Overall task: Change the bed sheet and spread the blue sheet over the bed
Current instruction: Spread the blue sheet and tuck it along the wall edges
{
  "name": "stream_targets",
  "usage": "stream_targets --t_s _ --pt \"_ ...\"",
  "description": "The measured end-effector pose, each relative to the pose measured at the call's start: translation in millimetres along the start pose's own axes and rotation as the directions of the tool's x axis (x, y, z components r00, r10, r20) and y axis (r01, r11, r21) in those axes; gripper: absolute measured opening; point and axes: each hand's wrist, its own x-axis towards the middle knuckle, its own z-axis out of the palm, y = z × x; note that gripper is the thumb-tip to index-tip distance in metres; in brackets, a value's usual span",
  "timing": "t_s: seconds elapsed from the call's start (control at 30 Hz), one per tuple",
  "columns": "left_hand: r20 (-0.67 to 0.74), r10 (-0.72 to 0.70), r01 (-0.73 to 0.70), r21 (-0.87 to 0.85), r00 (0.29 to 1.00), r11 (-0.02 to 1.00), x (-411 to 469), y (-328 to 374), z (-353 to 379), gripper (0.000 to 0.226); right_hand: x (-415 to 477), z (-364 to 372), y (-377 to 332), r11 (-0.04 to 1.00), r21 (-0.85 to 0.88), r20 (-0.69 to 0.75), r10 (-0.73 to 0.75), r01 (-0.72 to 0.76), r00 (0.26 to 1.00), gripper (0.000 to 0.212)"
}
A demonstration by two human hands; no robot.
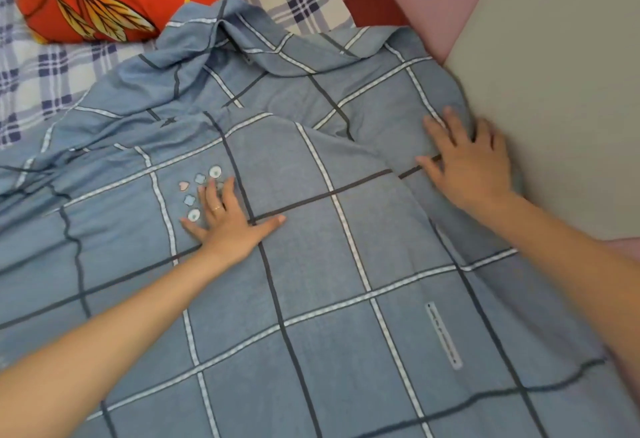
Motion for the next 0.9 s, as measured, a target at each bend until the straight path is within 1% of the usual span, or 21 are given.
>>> stream_targets --t_s 0.03,0.1,0.13,0.2,0.27,0.3,0.33,0.37,0.4,0.47,0.5,0.57,0.6,0.67,0.7,0.73,0.8,0.87,0.9 --pt "0.051 -0.032 0.030 0.023 0.998 0.999 -0.8 1.3 1.9 0.117 17.2 -12.9 11.4 0.990 0.070 0.042 0.118 -0.121 0.992 0.060" --pt "0.151 -0.078 0.066 0.082 0.985 0.994 3.2 4.2 -2.0 0.131 44.4 -29.0 7.5 0.940 0.260 0.063 0.212 -0.221 0.975 0.048" --pt "0.204 -0.095 0.075 0.103 0.974 0.992 5.8 6.7 -4.2 0.137 55.3 -34.3 1.2 0.909 0.326 0.083 0.246 -0.259 0.966 0.050" --pt "0.283 -0.118 0.083 0.133 0.952 0.988 9.0 9.8 -8.6 0.145 76.5 -39.0 -11.9 0.827 0.431 0.181 0.314 -0.362 0.932 0.068" --pt "0.324 -0.133 0.083 0.163 0.937 0.983 10.9 12.1 -13.6 0.149 97.0 -36.5 -24.5 0.733 0.507 0.299 0.342 -0.452 0.891 0.084" --pt "0.338 -0.139 0.082 0.177 0.931 0.981 11.6 12.1 -15.1 0.150 105.7 -33.5 -30.0 0.691 0.540 0.336 0.347 -0.481 0.876 0.087" --pt "0.347 -0.143 0.082 0.186 0.927 0.979 12.4 12.0 -16.4 0.151 112.0 -31.6 -35.8 0.655 0.566 0.350 0.360 -0.501 0.865 0.084" --pt "0.356 -0.143 0.077 0.193 0.923 0.978 13.4 13.3 -17.1 0.151 116.3 -29.4 -39.1 0.636 0.577 0.349 0.376 -0.513 0.859 0.077" --pt "0.369 -0.150 0.081 0.196 0.917 0.977 13.8 13.4 -18.3 0.151 120.4 -23.9 -43.6 0.639 0.576 0.333 0.386 -0.509 0.860 0.064" --pt "0.392 -0.157 0.080 0.205 0.907 0.975 14.0 15.3 -19.0 0.152 123.7 -18.5 -49.0 0.658 0.574 0.278 0.403 -0.488 0.872 0.026" --pt "0.400 -0.163 0.083 0.210 0.902 0.974 14.8 15.3 -20.3 0.151 126.4 -19.1 -50.3 0.636 0.592 0.266 0.425 -0.495 0.865 0.010" --pt "0.412 -0.174 0.085 0.225 0.895 0.971 15.0 15.9 -21.4 0.149 133.5 -18.9 -46.7 0.519 0.679 0.252 0.500 -0.519 0.829 0.015" --pt "0.416 -0.178 0.086 0.231 0.892 0.969 15.9 15.4 -23.0 0.148 138.5 -17.7 -42.8 0.471 0.708 0.222 0.559 -0.526 0.799 0.012" --pt "0.421 -0.178 0.081 0.238 0.889 0.968 15.1 15.9 -23.6 0.146 138.3 -21.1 -36.5 0.492 0.720 0.116 0.610 -0.489 0.784 0.006" --pt "0.423 -0.177 0.080 0.236 0.889 0.968 14.6 15.9 -24.1 0.146 134.6 -21.3 -34.2 0.493 0.741 0.076 0.613 -0.456 0.787 0.007" --pt "0.425 -0.174 0.079 0.231 0.888 0.970 14.5 16.0 -24.4 0.146 131.0 -18.0 -32.3 0.507 0.752 0.050 0.592 -0.420 0.804 0.008" --pt "0.424 -0.167 0.074 0.226 0.890 0.971 14.2 15.6 -24.1 0.147 123.8 -10.1 -29.7 0.541 0.752 0.033 0.540 -0.378 0.841 0.009" --pt "0.419 -0.162 0.073 0.220 0.894 0.973 15.9 15.1 -23.4 0.148 124.6 -6.5 -28.5 0.528 0.772 0.054 0.499 -0.353 0.865 0.009" --pt "0.415 -0.160 0.073 0.216 0.896 0.974 15.6 14.6 -22.5 0.149 123.0 -6.9 -30.3 0.548 0.760 0.063 0.474 -0.350 0.878 0.011"
